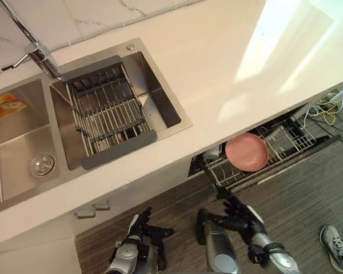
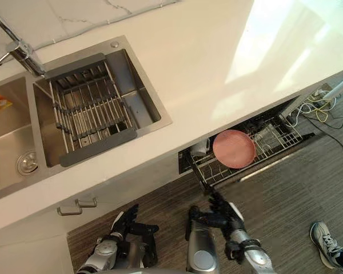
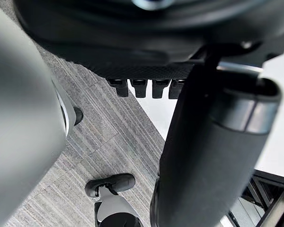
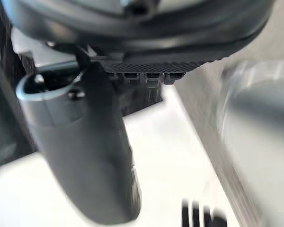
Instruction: Walk over to the sink, pick up the cup, carry it to the dishwasher, place the cup inside the dishwasher, then close the dishwasher door
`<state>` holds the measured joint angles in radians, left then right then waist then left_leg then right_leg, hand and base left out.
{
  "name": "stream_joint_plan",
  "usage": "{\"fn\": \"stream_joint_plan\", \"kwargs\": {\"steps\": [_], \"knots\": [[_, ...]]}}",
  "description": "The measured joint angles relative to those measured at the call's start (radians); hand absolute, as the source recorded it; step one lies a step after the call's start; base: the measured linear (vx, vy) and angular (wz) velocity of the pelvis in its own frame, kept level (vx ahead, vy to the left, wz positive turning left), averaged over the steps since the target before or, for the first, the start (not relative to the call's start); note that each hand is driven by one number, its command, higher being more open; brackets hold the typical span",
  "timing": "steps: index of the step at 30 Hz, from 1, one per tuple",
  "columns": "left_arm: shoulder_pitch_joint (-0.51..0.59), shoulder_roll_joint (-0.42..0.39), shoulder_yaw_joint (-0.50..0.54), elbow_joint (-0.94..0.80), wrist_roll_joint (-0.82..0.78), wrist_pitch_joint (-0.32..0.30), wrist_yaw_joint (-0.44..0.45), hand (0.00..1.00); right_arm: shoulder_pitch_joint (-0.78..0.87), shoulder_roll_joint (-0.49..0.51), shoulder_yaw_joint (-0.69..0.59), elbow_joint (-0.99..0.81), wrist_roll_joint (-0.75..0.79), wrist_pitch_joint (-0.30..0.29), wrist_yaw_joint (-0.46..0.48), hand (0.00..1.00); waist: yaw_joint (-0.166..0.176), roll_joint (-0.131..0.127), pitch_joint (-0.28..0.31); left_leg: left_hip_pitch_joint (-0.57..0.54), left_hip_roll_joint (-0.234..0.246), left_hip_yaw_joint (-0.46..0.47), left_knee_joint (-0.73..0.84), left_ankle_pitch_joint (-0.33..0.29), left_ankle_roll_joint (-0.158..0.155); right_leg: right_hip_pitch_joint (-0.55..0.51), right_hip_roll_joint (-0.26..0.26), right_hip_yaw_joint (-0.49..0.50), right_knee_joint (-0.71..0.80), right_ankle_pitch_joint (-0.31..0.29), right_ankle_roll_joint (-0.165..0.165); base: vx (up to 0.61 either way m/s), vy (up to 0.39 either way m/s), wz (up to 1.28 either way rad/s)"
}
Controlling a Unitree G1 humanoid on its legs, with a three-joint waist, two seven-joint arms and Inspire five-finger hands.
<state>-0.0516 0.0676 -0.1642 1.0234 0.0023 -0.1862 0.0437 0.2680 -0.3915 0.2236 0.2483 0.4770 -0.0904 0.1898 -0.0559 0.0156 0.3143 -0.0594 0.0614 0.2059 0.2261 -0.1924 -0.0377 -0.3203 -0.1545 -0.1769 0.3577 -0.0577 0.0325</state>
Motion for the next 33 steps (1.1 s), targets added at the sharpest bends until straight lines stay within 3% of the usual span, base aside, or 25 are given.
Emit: {"fn": "stream_joint_plan", "kwargs": {"steps": [7,11,19,24,33], "knots": [[-0.007,0.001,-0.003,0.01,0.001,-0.004,0.0,1.0,-0.055,-0.056,0.031,-0.04,-0.013,0.0,0.017,1.0,0.007,0.002,-0.002,-0.001,0.013,-0.007,-0.016,0.016,-0.002,0.003,0.013,-0.013,-0.014,0.009,-0.013,0.0,-0.025,0.02],[-0.007,0.003,-0.012,0.012,0.001,-0.004,0.002,1.0,-0.09,-0.061,0.037,-0.029,-0.129,0.001,0.012,1.0,0.006,0.003,-0.002,0.0,0.017,-0.008,-0.028,0.025,-0.009,0.003,0.018,-0.018,-0.013,0.01,-0.014,0.03,-0.011,0.0],[-0.007,0.005,-0.021,-0.008,-0.002,-0.007,0.013,1.0,-0.294,0.001,0.05,0.075,-0.245,0.001,-0.09,1.0,0.019,0.012,-0.003,-0.058,0.007,-0.031,-0.031,0.053,-0.006,-0.046,0.01,-0.038,-0.02,0.018,-0.023,-0.04,-0.023,0.08],[-0.007,-0.002,-0.023,-0.051,-0.004,-0.015,0.023,1.0,-0.514,0.001,0.057,0.212,-0.265,0.006,-0.159,1.0,0.069,0.048,0.012,-0.113,0.009,-0.06,0.009,0.058,-0.005,-0.07,0.005,-0.063,-0.013,0.031,-0.038,-0.06,-0.046,0.15],[-0.011,0.013,0.002,-0.089,-0.022,-0.019,0.042,1.0,-0.611,-0.017,0.094,0.215,-0.275,0.011,-0.19,1.0,0.069,0.05,0.067,-0.162,0.035,-0.059,0.037,0.046,0.005,-0.083,0.035,-0.077,-0.075,0.058,-0.048,-0.05,-0.023,-0.07]]}}
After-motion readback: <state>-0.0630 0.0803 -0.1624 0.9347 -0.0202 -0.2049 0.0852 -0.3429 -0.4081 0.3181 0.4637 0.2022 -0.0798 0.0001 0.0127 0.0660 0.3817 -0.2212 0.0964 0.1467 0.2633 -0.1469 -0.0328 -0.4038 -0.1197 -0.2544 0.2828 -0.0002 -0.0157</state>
